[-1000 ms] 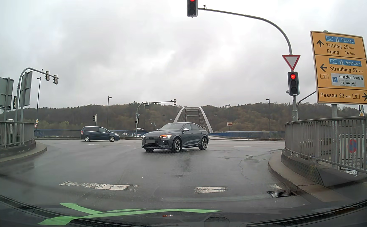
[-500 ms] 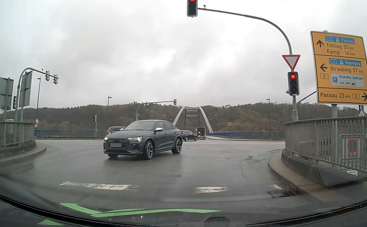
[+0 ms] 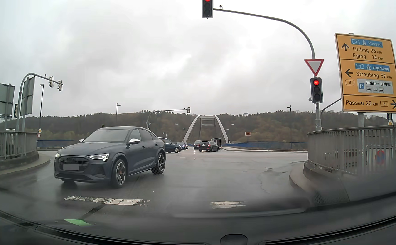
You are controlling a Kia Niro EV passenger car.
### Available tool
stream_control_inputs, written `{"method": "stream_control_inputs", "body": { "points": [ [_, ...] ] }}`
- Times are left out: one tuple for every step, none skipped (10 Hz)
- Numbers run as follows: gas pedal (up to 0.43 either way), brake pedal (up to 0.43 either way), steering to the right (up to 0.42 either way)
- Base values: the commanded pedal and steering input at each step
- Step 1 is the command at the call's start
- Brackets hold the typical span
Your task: Follow the waypoints while adhering to traffic rules and regulations
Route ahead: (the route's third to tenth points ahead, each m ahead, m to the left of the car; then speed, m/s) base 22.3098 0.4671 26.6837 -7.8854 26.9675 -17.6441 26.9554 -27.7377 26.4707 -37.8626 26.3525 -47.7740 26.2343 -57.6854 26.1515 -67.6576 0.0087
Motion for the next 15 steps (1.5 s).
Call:
{"method": "stream_control_inputs", "body": {
  "points": [
    [0.0,0.262,-0.005],
    [0.0,0.256,-0.005],
    [0.0,0.256,-0.005],
    [0.0,0.262,-0.005],
    [0.0,0.262,-0.005],
    [0.0,0.262,-0.005],
    [0.0,0.262,-0.005],
    [0.0,0.262,-0.005],
    [0.0,0.262,-0.005],
    [0.0,0.262,-0.005],
    [0.0,0.262,-0.005],
    [0.0,0.262,-0.005],
    [0.0,0.268,-0.005],
    [0.0,0.268,-0.005],
    [0.0,0.268,-0.005]
  ]
}}
